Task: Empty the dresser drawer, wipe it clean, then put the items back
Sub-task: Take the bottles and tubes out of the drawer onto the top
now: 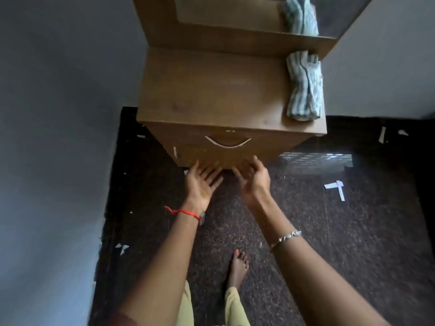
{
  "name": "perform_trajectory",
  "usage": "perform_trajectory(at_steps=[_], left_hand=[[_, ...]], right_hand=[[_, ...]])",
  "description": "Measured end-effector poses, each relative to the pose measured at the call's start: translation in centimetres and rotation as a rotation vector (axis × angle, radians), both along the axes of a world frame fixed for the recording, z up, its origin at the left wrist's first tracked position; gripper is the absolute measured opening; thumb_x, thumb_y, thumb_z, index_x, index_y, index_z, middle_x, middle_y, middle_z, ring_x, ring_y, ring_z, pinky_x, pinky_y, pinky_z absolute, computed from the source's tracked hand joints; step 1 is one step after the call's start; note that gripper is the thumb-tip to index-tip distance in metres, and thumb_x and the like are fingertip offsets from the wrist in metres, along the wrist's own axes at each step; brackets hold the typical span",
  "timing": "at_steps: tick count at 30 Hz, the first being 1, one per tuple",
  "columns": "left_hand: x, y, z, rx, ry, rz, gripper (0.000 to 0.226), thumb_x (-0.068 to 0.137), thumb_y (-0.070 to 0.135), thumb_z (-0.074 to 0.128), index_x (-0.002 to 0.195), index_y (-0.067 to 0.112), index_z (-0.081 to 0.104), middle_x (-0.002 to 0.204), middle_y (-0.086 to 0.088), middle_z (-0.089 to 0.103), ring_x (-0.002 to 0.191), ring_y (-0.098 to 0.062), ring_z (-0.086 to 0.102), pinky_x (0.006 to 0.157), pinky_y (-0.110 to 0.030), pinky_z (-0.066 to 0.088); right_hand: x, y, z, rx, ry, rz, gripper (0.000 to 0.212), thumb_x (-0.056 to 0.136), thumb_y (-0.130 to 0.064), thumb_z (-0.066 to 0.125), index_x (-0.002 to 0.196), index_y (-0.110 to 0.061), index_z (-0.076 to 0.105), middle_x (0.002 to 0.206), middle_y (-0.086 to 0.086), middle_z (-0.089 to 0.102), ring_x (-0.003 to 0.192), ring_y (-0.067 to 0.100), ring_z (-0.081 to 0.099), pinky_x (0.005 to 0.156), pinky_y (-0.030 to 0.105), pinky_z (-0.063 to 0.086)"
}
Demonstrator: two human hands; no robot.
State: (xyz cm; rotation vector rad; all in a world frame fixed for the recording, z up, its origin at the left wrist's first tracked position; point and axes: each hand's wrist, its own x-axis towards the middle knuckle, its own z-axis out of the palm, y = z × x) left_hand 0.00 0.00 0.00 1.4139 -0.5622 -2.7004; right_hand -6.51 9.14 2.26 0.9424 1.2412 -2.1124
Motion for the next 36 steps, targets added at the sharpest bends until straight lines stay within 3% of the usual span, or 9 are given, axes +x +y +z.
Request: perform_trajectory(at_steps=[2,4,10,16,21,26,30,32,36], left_hand=[[-1.8,0.0,-0.1,-0.018,-0.017,0.062,0.027,0.095,0.030,0.035,0.088,0.014,0.054,0.095,-0.006,0.059,0.087,-0.018,0.056,0.098,-0.039,0.036],[-3.1,-0.4,-0.3,-0.024,-0.050,0.124,0.024,0.094,0.027,0.037,0.084,0.013,0.054,0.090,-0.005,0.057,0.083,-0.017,0.055,0.090,-0.034,0.040],[-5.4,-0.1,0.0,-0.004,0.030,0.197,0.021,0.093,0.023,0.044,0.086,0.011,0.060,0.066,-0.002,0.071,0.069,-0.012,0.065,0.079,-0.025,0.047],[-5.1,0.9,0.1,-0.016,0.017,0.227,0.024,0.095,0.015,0.040,0.079,0.011,0.057,0.054,0.003,0.068,0.054,-0.005,0.065,0.067,-0.018,0.050],[-2.6,2.8,0.8,-0.072,-0.052,0.198,0.023,0.096,0.009,0.038,0.080,0.012,0.054,0.074,-0.001,0.065,0.079,-0.011,0.056,0.082,-0.025,0.046],[2.4,4.8,1.2,-0.083,-0.107,0.122,0.021,0.094,0.005,0.038,0.085,0.008,0.057,0.063,0.003,0.072,0.080,-0.013,0.062,0.075,-0.021,0.053],[6.4,5.9,1.6,-0.052,-0.163,0.062,0.025,0.094,0.000,0.037,0.082,0.004,0.059,0.058,-0.001,0.071,0.058,-0.007,0.068,0.097,-0.034,0.041],[8.3,6.1,1.7,-0.040,-0.181,0.036,0.037,0.093,-0.002,0.038,0.072,0.005,0.067,0.058,-0.002,0.071,0.056,-0.008,0.068,0.089,-0.036,0.047],[11.4,6.7,2.0,-0.039,-0.222,0.003,0.053,0.091,-0.005,0.039,0.050,0.006,0.071,0.057,-0.006,0.071,0.055,-0.011,0.068,0.059,-0.021,0.056]], right_hand=[[-2.1,-0.1,-0.7,-0.082,-0.056,-0.079,0.025,0.096,-0.007,0.038,0.076,-0.008,0.052,0.078,0.010,0.055,0.071,0.019,0.054,0.081,0.031,0.048],[-4.1,-0.4,-1.2,-0.124,-0.113,-0.126,0.028,0.092,-0.001,0.038,0.070,-0.009,0.054,0.065,0.008,0.060,0.059,0.018,0.057,0.063,0.025,0.050],[-6.0,-0.7,-2.3,-0.189,-0.130,-0.022,0.034,0.089,0.004,0.037,0.062,-0.014,0.047,0.034,-0.004,0.054,0.033,0.007,0.053,0.044,0.018,0.047],[-4.9,-0.2,-2.7,-0.213,-0.156,0.057,0.025,0.092,-0.004,0.041,0.073,-0.010,0.056,0.049,0.001,0.064,0.062,0.015,0.059,0.059,0.024,0.051],[-1.7,1.5,-2.2,-0.139,-0.144,0.172,0.020,0.093,-0.001,0.039,0.082,-0.011,0.054,0.075,0.005,0.062,0.070,0.015,0.059,0.063,0.026,0.049],[2.9,3.4,-2.1,0.043,-0.185,0.199,0.024,0.087,0.011,0.045,0.080,-0.010,0.054,0.046,-0.005,0.066,0.055,0.011,0.063,0.052,0.020,0.050],[6.2,5.2,-1.7,0.157,-0.226,0.233,0.028,0.085,0.014,0.047,0.076,-0.010,0.057,0.042,-0.007,0.064,0.065,0.014,0.056,0.054,0.021,0.048],[7.7,6.2,-1.4,0.175,-0.243,0.247,0.029,0.085,0.015,0.046,0.074,-0.010,0.058,0.042,-0.007,0.064,0.066,0.014,0.056,0.055,0.021,0.049],[10.6,7.7,-1.1,0.202,-0.253,0.270,0.032,0.084,0.018,0.044,0.074,-0.009,0.058,0.055,0.000,0.067,0.067,0.016,0.056,0.058,0.022,0.051]])
